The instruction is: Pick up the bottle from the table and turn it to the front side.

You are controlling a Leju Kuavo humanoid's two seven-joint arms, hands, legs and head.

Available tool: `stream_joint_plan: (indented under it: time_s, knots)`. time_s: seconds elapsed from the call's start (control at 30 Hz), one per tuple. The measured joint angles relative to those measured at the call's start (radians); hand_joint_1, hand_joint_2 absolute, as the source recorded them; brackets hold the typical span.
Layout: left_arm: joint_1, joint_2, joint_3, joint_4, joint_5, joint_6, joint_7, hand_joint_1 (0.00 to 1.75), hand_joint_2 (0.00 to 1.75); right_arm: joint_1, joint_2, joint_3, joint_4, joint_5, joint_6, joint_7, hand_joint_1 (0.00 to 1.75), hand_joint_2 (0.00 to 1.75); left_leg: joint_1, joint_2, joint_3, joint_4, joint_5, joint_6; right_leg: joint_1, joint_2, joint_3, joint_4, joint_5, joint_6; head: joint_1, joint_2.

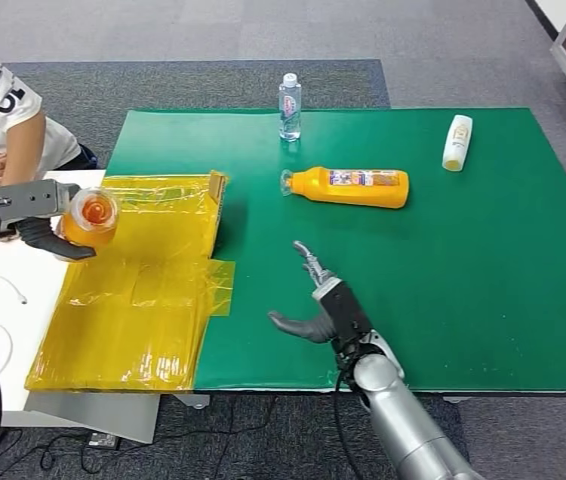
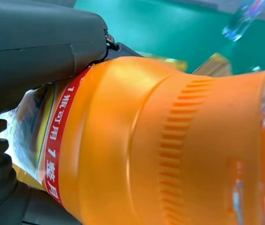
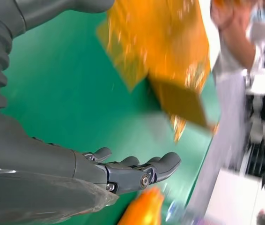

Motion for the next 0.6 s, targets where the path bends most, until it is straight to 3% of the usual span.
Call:
stream_joint_plan:
  time_s: [0.17,0.3,0.6]
  knots:
    - [0.069,-0.018,0.045,0.056,-0.051,0.016,-0.045,1.75,1.75,0.009,-0.042,-0.121,-0.025,-0.022,0.034,0.0,0.0,1.75,-0.001,0.0,0.0,0.0,-0.001,0.0,-0.001,0.0,0.0,0.0,-0.001,0.001,0.0,0.0]
    - [0.093,-0.062,0.087,0.12,-0.084,0.003,-0.068,1.75,1.75,0.013,-0.05,-0.173,-0.037,-0.002,0.06,0.003,0.0,1.75,-0.001,0.0,0.001,0.0,-0.001,0.0,-0.001,0.0,0.001,0.0,-0.001,0.001,0.0,0.0]
    - [0.028,-0.188,0.166,0.243,-0.078,-0.1,-0.089,1.75,1.75,0.012,-0.045,-0.171,-0.038,0.047,0.078,0.011,0.0,1.75,-0.002,-0.001,0.001,0.0,0.0,0.001,-0.002,-0.001,0.002,0.0,0.0,0.001,0.0,0.0]
